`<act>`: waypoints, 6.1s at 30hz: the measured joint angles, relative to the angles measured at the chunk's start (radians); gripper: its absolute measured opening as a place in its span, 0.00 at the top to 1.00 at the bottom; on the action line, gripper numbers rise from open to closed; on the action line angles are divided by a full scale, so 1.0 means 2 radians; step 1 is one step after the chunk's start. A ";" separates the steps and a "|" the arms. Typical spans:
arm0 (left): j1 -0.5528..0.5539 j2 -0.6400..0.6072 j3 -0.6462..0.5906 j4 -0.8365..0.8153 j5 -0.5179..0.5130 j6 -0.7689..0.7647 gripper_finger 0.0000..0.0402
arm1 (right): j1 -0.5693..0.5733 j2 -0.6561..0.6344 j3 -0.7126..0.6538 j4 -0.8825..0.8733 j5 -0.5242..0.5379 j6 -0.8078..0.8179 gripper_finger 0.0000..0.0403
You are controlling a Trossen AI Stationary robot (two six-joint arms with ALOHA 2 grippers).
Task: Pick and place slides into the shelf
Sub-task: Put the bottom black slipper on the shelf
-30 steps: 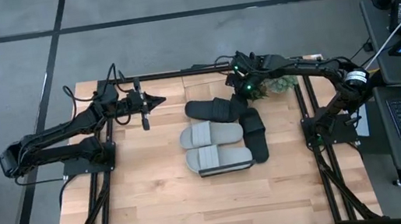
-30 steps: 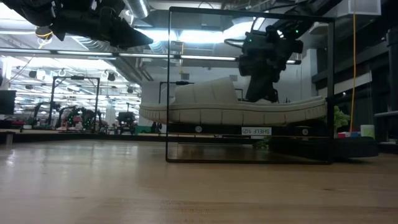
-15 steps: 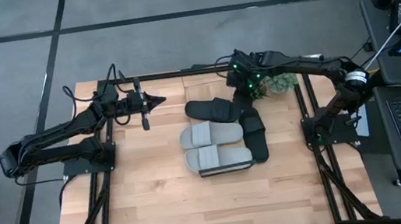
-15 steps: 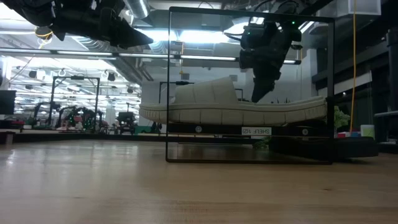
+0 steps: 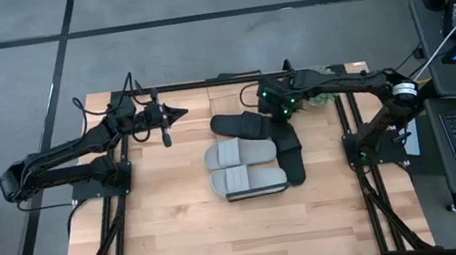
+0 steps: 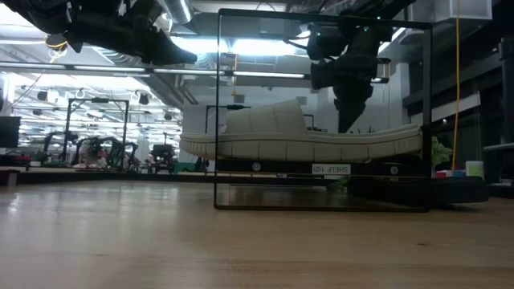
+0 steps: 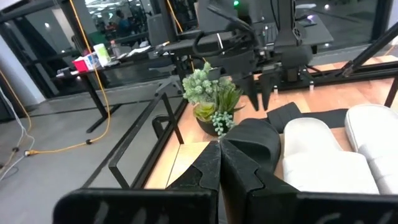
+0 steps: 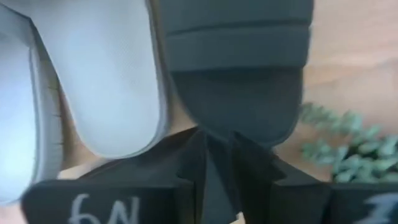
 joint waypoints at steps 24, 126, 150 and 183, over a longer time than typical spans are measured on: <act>0.018 0.015 0.000 -0.014 -0.021 0.004 1.00 | 0.071 -0.070 -0.001 -0.026 0.101 0.092 0.99; 0.064 0.399 0.079 0.079 0.129 -0.395 0.67 | 0.087 -0.307 -0.406 0.604 0.175 0.061 0.95; 0.048 0.399 0.129 -0.028 0.093 -0.339 0.67 | 0.087 -0.307 -0.406 0.604 0.175 0.061 0.95; 0.033 0.406 0.142 -0.035 0.079 -0.327 0.76 | 0.087 -0.307 -0.405 0.604 0.175 0.061 0.95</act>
